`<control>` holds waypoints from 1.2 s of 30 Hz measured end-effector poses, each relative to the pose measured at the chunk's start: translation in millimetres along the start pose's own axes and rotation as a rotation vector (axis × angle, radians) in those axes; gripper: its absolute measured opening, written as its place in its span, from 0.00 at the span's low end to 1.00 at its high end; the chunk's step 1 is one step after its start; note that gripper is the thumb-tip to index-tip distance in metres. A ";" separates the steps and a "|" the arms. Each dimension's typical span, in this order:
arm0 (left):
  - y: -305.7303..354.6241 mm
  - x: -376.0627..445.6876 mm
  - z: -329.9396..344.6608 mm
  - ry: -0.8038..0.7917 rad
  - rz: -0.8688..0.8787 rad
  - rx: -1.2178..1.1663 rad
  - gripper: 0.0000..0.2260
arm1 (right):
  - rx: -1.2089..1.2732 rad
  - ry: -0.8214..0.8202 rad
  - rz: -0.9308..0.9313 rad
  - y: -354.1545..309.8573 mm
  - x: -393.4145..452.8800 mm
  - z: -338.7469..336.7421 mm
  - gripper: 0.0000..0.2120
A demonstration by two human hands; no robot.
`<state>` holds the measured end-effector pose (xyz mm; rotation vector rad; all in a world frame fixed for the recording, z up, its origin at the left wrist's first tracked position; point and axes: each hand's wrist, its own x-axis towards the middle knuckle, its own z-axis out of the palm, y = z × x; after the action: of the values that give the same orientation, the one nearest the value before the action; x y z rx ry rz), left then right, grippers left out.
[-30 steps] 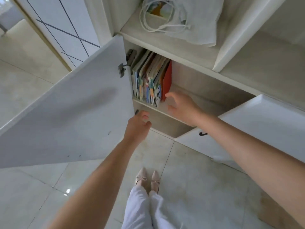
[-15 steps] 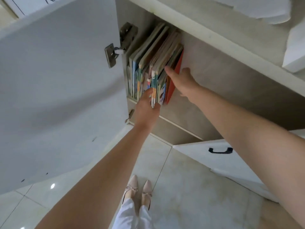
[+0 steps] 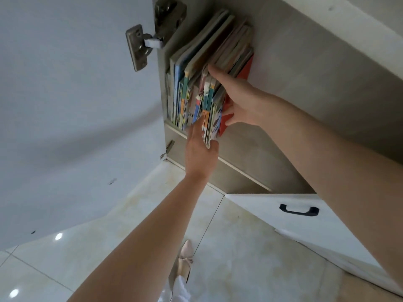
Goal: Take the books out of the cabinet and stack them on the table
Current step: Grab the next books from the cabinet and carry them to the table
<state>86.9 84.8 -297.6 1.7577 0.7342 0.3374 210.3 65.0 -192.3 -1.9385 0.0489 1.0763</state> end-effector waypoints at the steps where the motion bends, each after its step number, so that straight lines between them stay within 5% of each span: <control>1: -2.5 0.1 1.3 0.005 0.011 -0.002 0.29 | 0.009 -0.005 -0.001 1.7 0.9 -2.6 0.37; 6: -8.7 0.6 9.2 0.028 0.007 -0.059 0.30 | 0.049 -0.013 0.026 4.9 -0.1 -11.8 0.42; 10: -11.6 2.0 15.9 0.069 0.012 -0.084 0.27 | 0.108 -0.114 0.046 -2.3 -1.6 -18.5 0.10; 12: -14.8 4.0 19.6 0.059 0.041 -0.072 0.24 | 0.148 -0.122 0.042 -4.9 -2.3 -24.6 0.04; 17: -13.8 -0.7 34.1 -0.003 0.114 0.007 0.21 | 0.073 -0.019 0.058 -2.1 -4.1 -44.4 0.10; 22: -12.5 11.3 48.0 -0.144 0.089 0.147 0.29 | -0.055 0.063 0.101 4.4 -2.9 -45.1 0.20; 27: -9.3 25.9 55.9 -0.219 0.040 0.223 0.38 | -0.163 0.128 0.007 6.5 -2.9 -35.9 0.16; 36: -18.1 4.8 39.7 -0.143 0.162 0.270 0.32 | -0.284 0.104 -0.073 15.1 -31.9 -27.5 0.10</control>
<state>107.6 60.7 -327.8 2.0802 0.5550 0.2253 202.4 24.9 -174.2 -2.2318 -0.1228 0.9741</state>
